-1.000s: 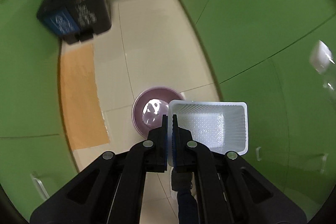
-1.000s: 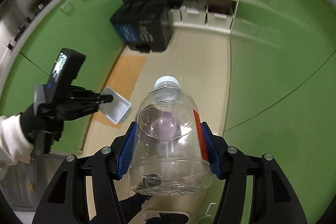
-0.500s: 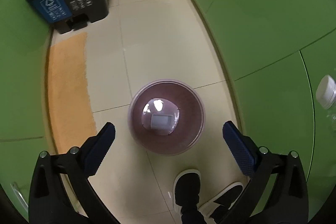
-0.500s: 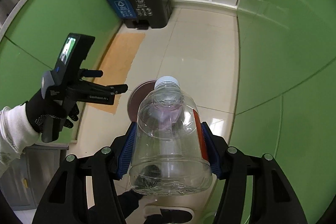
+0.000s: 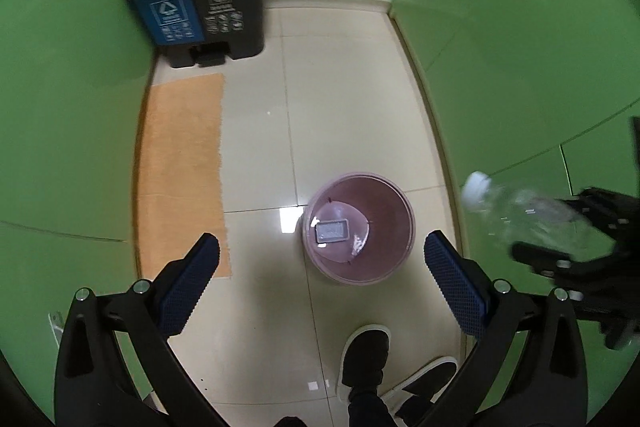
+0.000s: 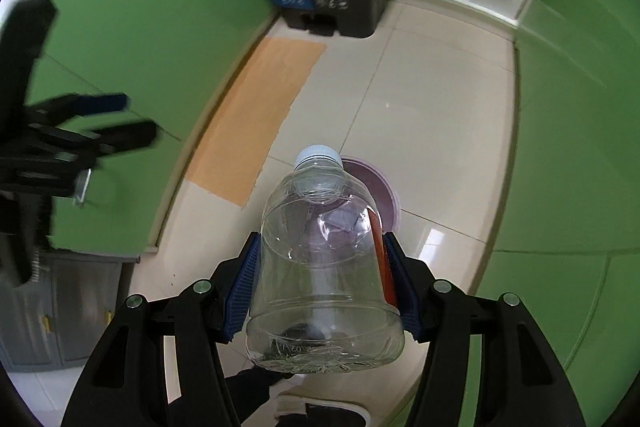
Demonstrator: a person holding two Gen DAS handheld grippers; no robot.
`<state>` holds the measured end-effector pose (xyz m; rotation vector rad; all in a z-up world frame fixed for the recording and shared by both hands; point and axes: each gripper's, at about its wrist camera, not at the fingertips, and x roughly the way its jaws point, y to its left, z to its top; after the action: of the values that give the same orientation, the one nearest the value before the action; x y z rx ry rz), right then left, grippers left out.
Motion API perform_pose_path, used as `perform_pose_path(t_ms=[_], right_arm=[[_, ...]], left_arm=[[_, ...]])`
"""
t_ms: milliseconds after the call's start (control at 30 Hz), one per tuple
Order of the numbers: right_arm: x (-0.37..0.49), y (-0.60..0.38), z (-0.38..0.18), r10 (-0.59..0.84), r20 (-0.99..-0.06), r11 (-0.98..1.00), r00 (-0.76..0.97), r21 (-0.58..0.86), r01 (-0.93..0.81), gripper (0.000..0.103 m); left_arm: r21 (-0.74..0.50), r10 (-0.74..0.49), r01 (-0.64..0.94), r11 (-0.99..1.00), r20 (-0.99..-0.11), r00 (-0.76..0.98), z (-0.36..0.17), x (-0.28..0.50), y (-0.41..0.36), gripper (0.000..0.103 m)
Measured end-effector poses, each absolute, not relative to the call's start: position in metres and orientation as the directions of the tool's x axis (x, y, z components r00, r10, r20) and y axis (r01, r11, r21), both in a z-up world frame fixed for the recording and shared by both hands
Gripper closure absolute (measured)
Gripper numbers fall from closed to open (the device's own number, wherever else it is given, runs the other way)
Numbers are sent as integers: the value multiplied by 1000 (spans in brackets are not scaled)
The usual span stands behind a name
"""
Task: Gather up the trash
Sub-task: 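Open the left tool to drop the tray while the right tool drops the bottle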
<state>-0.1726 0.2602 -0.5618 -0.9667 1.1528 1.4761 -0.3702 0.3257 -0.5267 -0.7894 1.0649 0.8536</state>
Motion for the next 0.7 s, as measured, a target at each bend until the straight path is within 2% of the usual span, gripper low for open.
perform_pose_path(t_ms=[133,167,200,233,533,700], right_arm=[[-182,275,-587,201,-960,-87,-193,179,-980,43],[-184,278,-592,195,-962,-92,-191,175,-980,34],[-185,279,-596,195,-962,-95,-193,177,-980,17],[-185,280,-597,205,-960,-94,-189,173,-980,13],[-169,273,-579,199,-968,-62,-150,140,-988,10],[-150,260,-531,234,-962,-14,-140,141,-990,10]], left_arm=[[-127,220,-898,421,-946,237,-525,-389,327,3],[-126,224,-902,414,-946,235,-525,-393,327,3],[-124,229,-905,406,-946,232,-524,-396,327,3],[-122,231,-908,401,-946,229,-522,-398,325,3],[-142,221,-913,382,-945,240,-504,-389,317,3],[-139,226,-900,413,-942,249,-468,-366,307,3]])
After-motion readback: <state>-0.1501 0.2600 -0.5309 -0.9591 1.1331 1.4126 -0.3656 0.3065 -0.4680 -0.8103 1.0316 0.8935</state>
